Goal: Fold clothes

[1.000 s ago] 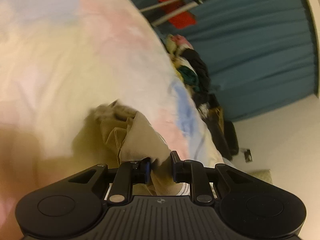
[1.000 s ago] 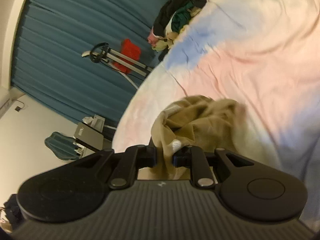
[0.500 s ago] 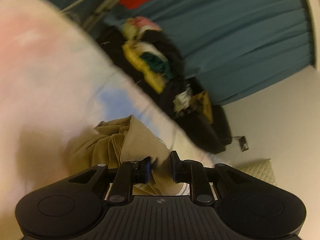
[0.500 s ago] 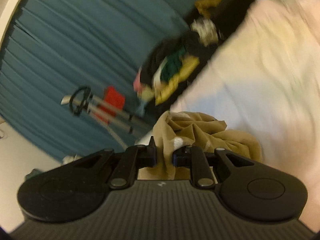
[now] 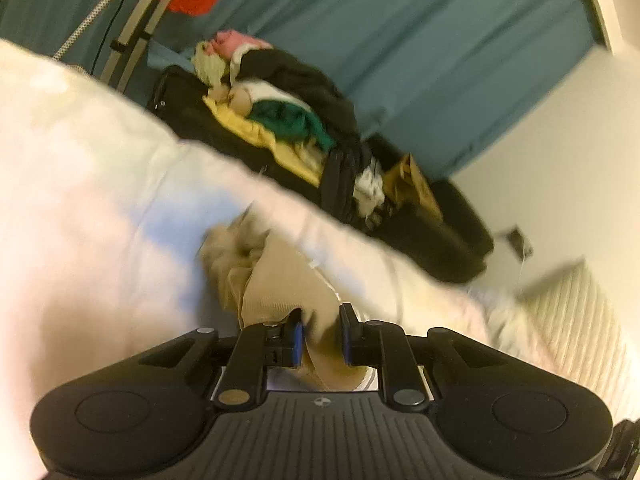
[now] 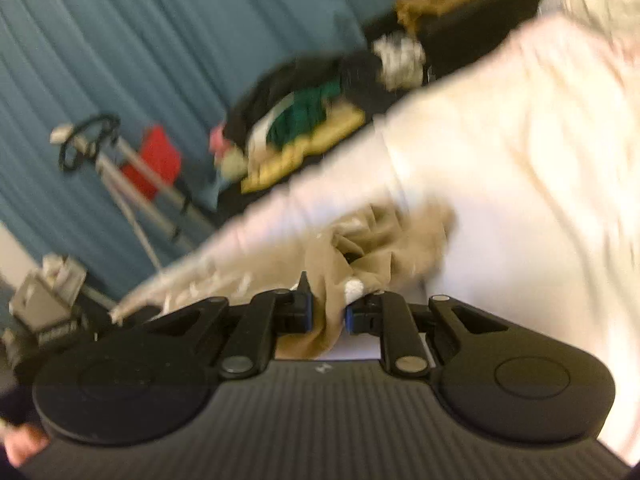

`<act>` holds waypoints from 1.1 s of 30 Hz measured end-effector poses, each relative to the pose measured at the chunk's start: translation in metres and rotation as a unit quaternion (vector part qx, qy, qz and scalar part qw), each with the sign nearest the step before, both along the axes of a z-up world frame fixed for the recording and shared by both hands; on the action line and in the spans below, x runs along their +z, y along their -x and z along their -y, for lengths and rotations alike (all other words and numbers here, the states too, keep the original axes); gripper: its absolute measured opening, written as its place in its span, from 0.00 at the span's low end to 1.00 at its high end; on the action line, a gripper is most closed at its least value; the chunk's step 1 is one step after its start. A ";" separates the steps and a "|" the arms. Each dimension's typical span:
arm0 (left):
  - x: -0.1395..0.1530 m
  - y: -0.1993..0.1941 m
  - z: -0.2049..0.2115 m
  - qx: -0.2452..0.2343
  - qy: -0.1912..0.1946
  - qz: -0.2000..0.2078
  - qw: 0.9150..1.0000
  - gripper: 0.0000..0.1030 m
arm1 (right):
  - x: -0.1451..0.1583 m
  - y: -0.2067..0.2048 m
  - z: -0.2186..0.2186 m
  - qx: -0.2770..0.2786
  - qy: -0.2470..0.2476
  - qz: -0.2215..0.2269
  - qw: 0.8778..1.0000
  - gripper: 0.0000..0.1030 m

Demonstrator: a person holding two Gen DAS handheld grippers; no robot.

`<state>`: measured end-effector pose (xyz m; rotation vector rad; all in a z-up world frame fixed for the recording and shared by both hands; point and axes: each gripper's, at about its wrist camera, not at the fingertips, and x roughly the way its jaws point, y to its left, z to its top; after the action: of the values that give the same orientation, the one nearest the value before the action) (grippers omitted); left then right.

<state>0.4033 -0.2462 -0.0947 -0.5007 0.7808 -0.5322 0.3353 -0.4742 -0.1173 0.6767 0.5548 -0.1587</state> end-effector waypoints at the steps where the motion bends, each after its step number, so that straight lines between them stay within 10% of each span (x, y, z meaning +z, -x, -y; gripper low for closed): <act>1: -0.012 0.010 -0.005 -0.010 -0.014 0.001 1.000 0.18 | -0.013 0.010 -0.004 0.005 -0.002 -0.009 1.000 0.18; 6: -0.050 0.043 -0.004 -0.065 -0.131 0.023 0.989 0.33 | -0.046 0.030 -0.020 -0.015 -0.024 -0.052 0.998 0.20; 12: -0.007 0.082 -0.005 -0.091 -0.196 0.046 0.975 0.46 | -0.001 0.058 -0.051 -0.036 0.027 -0.085 0.995 0.21; 29: 0.198 0.324 -0.098 -0.053 -0.179 0.204 0.961 0.84 | 0.177 0.243 -0.163 0.038 0.157 0.054 0.985 0.29; 33: 0.214 0.383 -0.121 -0.049 -0.179 0.236 0.954 1.00 | 0.183 0.282 -0.183 0.053 0.167 0.088 0.981 0.88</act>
<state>0.0204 -0.1249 0.1198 0.0087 0.4267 -0.5592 0.0530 -0.2910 0.0661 0.3286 0.3807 -0.0883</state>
